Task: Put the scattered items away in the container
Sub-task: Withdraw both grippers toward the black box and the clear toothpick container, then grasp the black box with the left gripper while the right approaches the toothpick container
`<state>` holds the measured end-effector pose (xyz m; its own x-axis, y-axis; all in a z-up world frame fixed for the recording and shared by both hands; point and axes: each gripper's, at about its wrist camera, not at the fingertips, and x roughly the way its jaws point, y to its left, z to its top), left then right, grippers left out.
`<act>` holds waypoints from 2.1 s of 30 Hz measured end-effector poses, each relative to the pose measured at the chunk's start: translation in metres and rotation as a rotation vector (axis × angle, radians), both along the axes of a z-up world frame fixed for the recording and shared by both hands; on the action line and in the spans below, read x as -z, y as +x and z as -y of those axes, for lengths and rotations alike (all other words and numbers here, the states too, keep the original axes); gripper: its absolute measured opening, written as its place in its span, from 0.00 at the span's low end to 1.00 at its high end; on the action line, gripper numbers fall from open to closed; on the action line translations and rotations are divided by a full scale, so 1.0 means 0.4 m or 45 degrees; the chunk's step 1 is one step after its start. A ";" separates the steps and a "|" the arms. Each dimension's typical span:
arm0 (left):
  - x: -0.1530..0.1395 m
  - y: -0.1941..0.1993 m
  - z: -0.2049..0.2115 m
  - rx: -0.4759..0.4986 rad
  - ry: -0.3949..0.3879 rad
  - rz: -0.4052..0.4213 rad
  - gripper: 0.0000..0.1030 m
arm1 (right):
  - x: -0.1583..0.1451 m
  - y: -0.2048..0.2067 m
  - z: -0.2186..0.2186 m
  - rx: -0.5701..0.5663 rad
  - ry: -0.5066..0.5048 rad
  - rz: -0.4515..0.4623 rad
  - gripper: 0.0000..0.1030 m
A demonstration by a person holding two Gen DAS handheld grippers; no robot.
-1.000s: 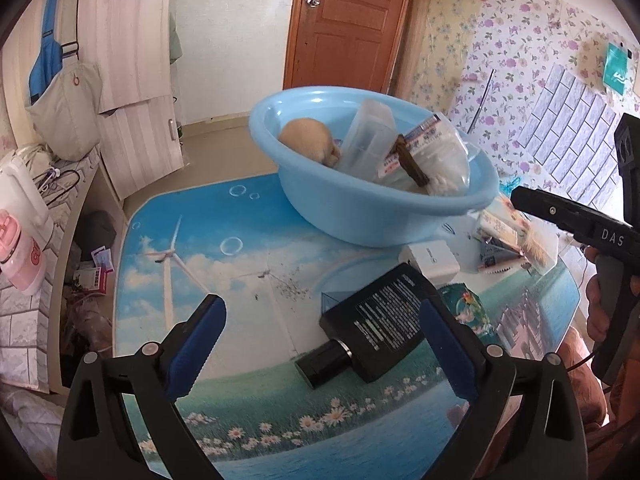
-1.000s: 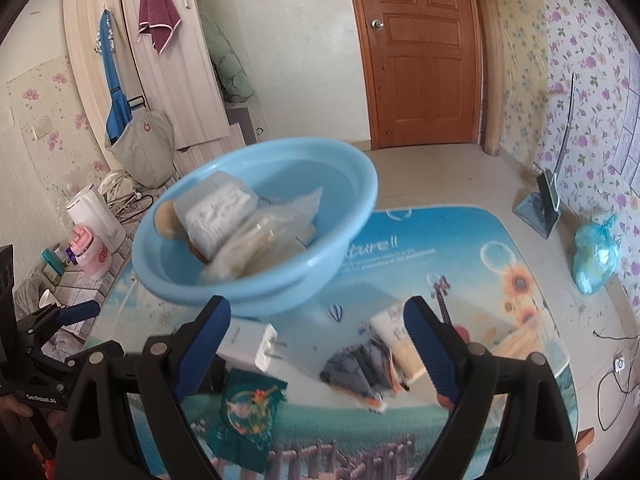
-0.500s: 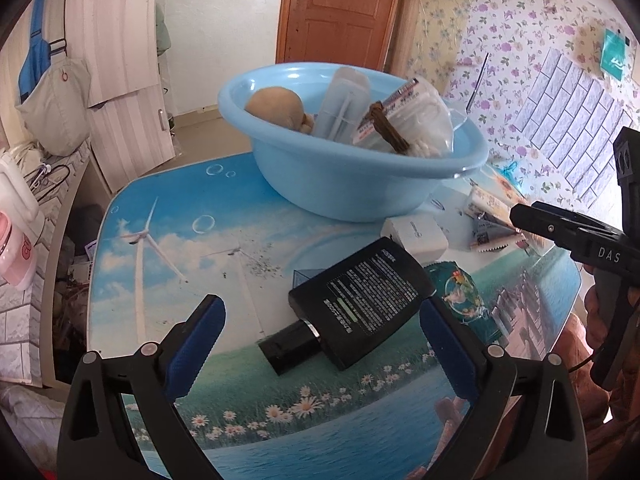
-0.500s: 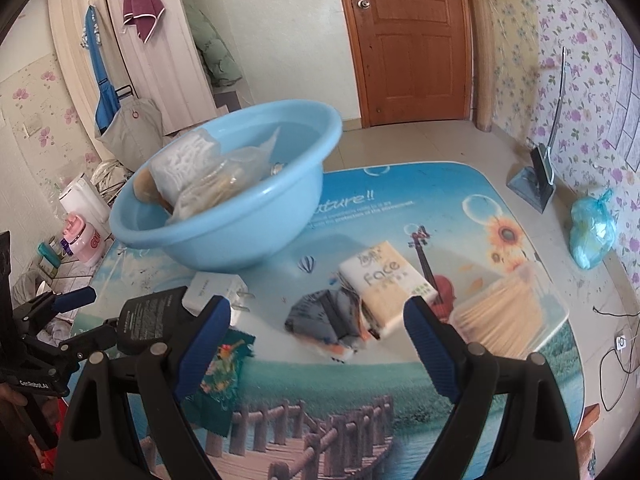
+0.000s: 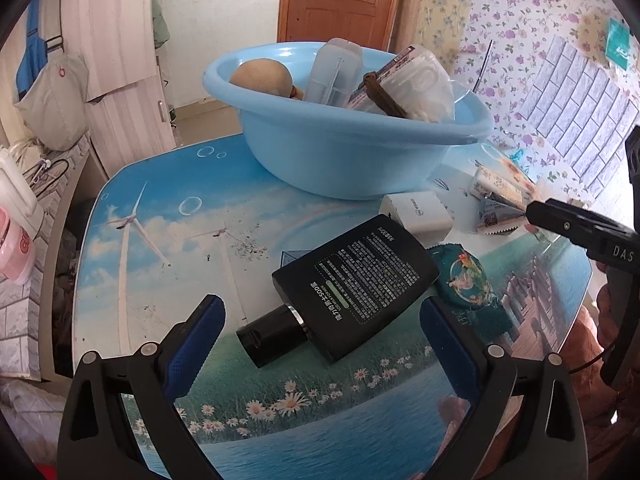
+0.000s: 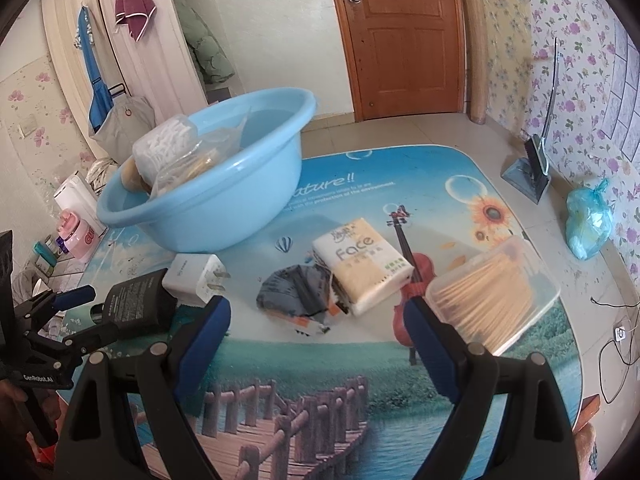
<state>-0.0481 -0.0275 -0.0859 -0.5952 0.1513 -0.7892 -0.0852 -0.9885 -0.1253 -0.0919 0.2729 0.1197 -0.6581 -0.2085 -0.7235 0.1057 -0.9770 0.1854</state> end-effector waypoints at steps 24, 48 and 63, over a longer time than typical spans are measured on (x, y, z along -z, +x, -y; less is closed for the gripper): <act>0.026 -0.045 -0.056 0.030 -0.028 0.039 1.00 | 0.008 0.030 -0.054 0.011 0.007 -0.011 0.87; 0.043 -0.036 -0.009 0.035 -0.017 0.019 0.75 | 0.020 -0.013 -0.135 0.200 0.250 -0.037 0.90; 0.036 -0.021 0.016 -0.020 -0.001 0.008 0.70 | 0.069 -0.018 -0.170 0.212 0.128 0.070 0.88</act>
<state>-0.0565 -0.0337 -0.1004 -0.5927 0.1411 -0.7929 -0.0688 -0.9898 -0.1248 -0.0989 0.3411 0.0920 -0.6362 -0.0251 -0.7711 -0.0667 -0.9939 0.0874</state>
